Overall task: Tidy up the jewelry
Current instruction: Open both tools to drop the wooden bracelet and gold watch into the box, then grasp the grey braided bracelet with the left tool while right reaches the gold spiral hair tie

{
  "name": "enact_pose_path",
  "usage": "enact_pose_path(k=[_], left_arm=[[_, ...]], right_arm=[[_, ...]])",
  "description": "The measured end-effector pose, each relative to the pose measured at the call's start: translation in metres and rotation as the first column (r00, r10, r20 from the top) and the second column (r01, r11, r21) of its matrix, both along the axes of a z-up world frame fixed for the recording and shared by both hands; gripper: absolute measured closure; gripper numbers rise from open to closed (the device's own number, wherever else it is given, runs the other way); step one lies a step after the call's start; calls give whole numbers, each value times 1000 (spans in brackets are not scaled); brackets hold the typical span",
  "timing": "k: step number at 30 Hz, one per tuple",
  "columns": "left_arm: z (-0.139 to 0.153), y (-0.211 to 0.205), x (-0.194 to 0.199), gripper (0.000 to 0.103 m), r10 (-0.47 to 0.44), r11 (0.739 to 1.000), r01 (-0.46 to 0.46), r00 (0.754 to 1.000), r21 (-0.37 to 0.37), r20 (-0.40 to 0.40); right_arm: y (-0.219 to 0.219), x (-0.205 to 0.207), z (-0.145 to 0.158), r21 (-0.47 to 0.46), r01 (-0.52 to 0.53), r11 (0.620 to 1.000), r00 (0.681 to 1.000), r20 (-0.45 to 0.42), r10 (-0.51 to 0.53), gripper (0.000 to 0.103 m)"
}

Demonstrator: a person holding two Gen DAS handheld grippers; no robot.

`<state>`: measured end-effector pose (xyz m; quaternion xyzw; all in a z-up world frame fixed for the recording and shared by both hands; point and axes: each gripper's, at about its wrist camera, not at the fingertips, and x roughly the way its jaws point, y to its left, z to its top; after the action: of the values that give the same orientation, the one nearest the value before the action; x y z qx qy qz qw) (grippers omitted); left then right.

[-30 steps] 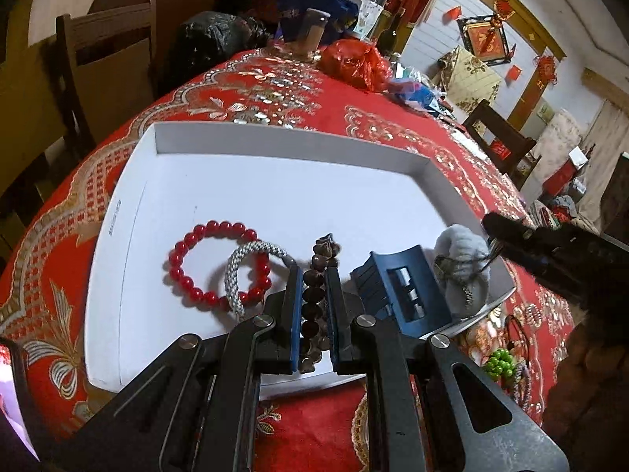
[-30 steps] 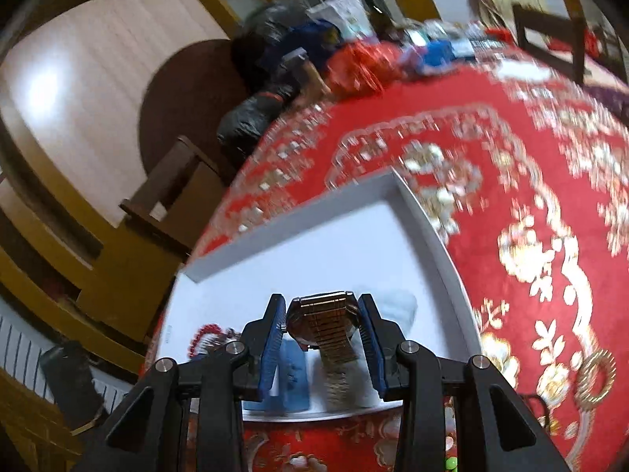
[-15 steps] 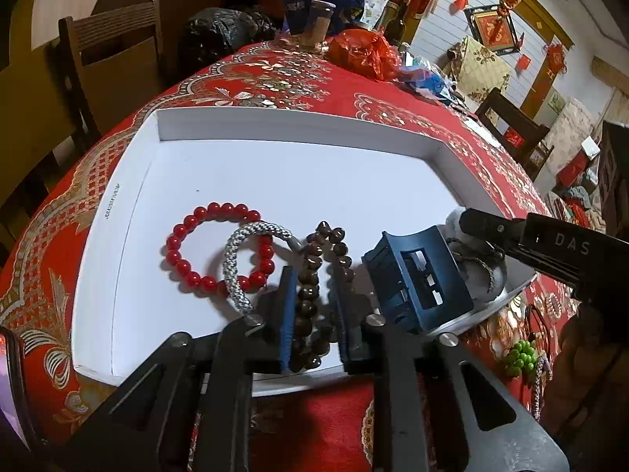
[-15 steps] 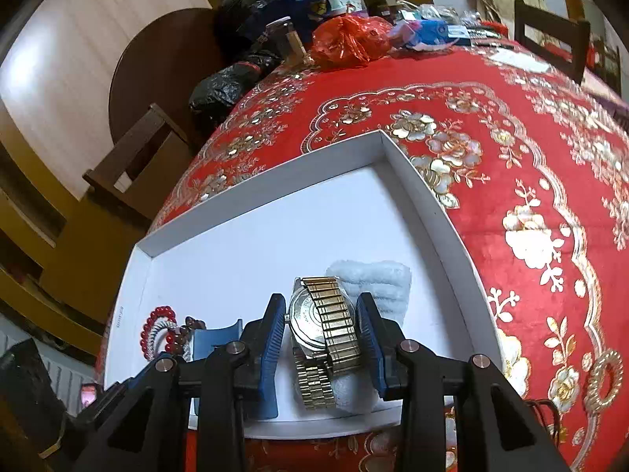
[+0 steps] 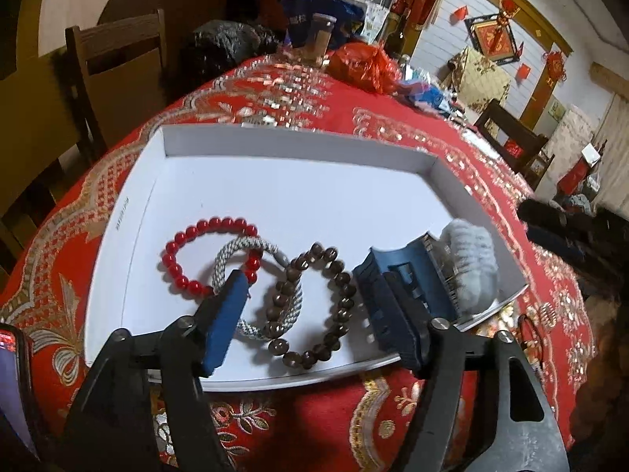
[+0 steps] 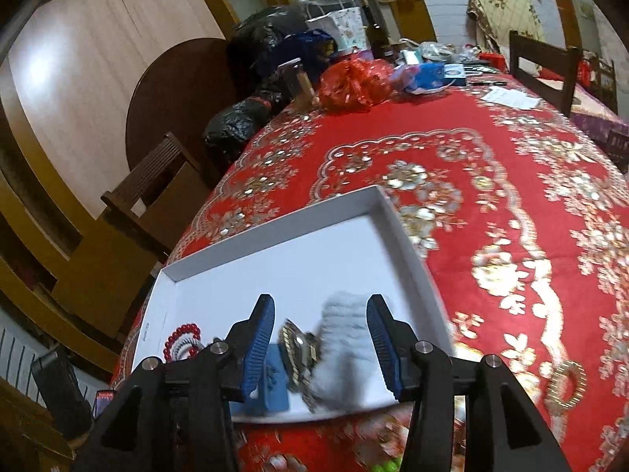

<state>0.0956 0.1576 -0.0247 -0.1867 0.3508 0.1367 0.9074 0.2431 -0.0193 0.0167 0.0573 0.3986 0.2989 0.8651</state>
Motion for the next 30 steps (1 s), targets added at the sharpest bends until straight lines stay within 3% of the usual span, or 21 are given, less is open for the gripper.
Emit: enact_pose_path(k=[3, 10, 17, 20, 23, 26, 30], left_arm=[[11, -2, -4, 23, -8, 1000, 8, 1000, 16, 28], [18, -10, -10, 23, -51, 998, 50, 998, 35, 24], [30, -36, -37, 23, -101, 994, 98, 993, 55, 65], [36, -55, -46, 23, -160, 986, 156, 984, 53, 83], [34, -77, -47, 23, -238, 971, 235, 968, 42, 75], [20, -103, -36, 23, -326, 945, 326, 945, 26, 16], [8, -140, -19, 23, -445, 896, 445, 895, -9, -32]], right_arm=[[-27, -10, 4, -18, 17, 1000, 1000, 20, -16, 56], [-124, -40, 3, -52, 137, 989, 991, 9, -137, 56], [-205, -70, -25, -81, 342, 936, 933, -90, -348, 56], [-212, -75, -33, -59, 357, 932, 922, -141, -362, 56], [-203, -78, -35, -92, 337, 937, 929, -125, -347, 56], [-191, -80, -40, -96, 293, 951, 941, -144, -305, 56], [-184, -78, -48, -149, 286, 947, 940, -150, -307, 56]])
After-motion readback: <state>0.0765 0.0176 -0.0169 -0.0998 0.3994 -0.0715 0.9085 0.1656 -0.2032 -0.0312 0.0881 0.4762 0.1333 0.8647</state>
